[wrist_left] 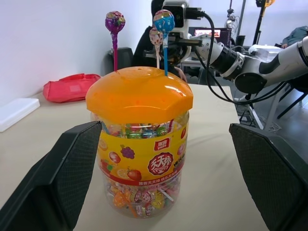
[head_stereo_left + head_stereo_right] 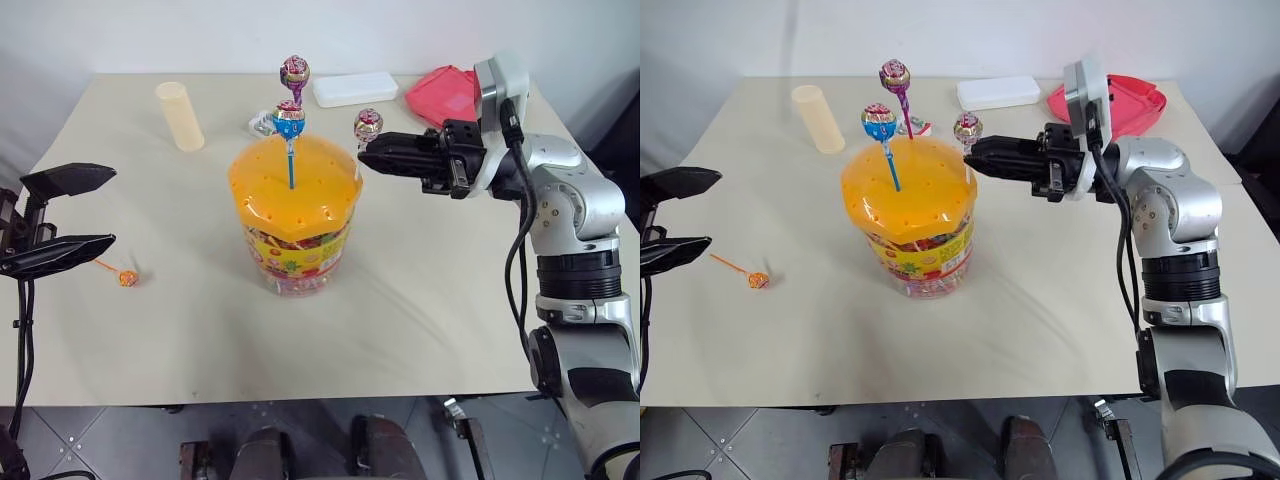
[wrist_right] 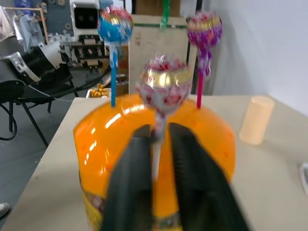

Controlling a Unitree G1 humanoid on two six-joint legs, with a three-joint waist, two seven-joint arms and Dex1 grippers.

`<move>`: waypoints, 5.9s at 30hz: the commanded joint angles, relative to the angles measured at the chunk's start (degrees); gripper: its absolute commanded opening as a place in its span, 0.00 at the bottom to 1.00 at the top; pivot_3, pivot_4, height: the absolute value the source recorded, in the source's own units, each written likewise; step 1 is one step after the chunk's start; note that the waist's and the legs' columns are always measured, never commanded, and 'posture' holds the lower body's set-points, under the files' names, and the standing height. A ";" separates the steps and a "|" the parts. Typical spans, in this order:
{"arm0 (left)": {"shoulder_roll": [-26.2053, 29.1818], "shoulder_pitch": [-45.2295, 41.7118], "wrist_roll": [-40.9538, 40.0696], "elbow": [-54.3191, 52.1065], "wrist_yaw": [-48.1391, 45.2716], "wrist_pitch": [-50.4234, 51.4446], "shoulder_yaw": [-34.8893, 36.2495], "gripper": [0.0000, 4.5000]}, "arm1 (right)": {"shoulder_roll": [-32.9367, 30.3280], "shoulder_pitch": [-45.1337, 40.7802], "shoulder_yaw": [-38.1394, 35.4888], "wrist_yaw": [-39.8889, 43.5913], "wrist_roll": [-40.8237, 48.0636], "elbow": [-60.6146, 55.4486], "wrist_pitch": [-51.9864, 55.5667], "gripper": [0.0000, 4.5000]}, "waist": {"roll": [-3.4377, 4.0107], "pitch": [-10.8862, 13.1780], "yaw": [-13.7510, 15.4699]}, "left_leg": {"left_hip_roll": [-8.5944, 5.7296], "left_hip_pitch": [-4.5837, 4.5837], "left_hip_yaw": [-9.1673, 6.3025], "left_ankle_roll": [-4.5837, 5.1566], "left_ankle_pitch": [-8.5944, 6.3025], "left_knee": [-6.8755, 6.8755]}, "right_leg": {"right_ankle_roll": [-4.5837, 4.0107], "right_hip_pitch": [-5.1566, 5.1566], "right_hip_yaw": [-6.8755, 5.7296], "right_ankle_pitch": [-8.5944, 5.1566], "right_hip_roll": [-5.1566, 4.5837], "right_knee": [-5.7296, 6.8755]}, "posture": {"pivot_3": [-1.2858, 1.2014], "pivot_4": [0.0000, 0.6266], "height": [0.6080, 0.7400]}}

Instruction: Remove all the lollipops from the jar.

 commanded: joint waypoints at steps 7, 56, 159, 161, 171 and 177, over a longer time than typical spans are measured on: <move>1.53 -0.23 -1.41 -0.94 -3.63 -0.16 1.43 1.00 | 0.24 -3.24 -4.29 -1.66 1.09 -0.42 -1.38 0.01 | 0.00 0.00 -0.06 | 0.00 0.00 0.02 0.00 0.00 -0.01 | 0.00 -0.01 0.00 0.00 0.00 0.00 | 0.52 0.24 1.00; -0.42 -4.90 0.49 10.03 -6.21 -4.32 -4.35 1.00 | -25.51 29.56 -19.15 -13.21 -4.22 -15.18 22.85 1.00 | 0.00 -0.01 0.63 | -0.02 0.00 0.34 0.08 -0.07 0.02 | 0.02 -0.07 0.22 0.01 -0.06 -0.10 | 0.52 0.24 1.00; 3.03 -3.89 -6.61 9.86 -6.44 -1.02 -3.05 1.00 | -28.89 24.79 -11.66 -16.31 -18.01 -0.85 16.36 0.99 | -0.03 -0.02 -0.40 | -0.22 0.03 0.32 0.22 -0.20 0.01 | 0.04 -0.08 0.12 0.00 -0.31 0.02 | 0.52 0.24 1.00; 2.81 -4.20 -6.54 10.18 -6.44 -1.31 -3.58 1.00 | -28.50 21.17 -15.20 -14.51 -11.74 -7.14 19.32 0.99 | -0.03 -0.02 -0.14 | -0.21 0.04 0.32 0.22 -0.20 0.02 | 0.04 -0.08 0.12 0.00 -0.29 0.02 | 0.52 0.24 1.00; 1.53 -7.21 -6.15 11.66 -6.44 -2.78 -6.51 1.00 | -10.35 -3.60 -4.51 -10.82 0.46 -11.38 20.98 0.99 | -0.11 -0.07 -0.09 | -0.15 0.07 0.39 0.19 -0.20 0.06 | 0.04 -0.09 0.18 0.00 -0.19 0.01 | 0.52 0.24 1.00; 1.62 -5.51 -6.38 10.18 -6.44 -2.43 -5.15 1.00 | 1.68 -11.98 1.63 -6.92 -1.70 -0.11 14.65 0.99 | -0.14 -0.09 -0.10 | -0.21 0.04 0.23 0.22 -0.22 0.01 | 0.04 -0.10 0.05 0.00 -0.20 0.08 | 0.52 0.24 1.00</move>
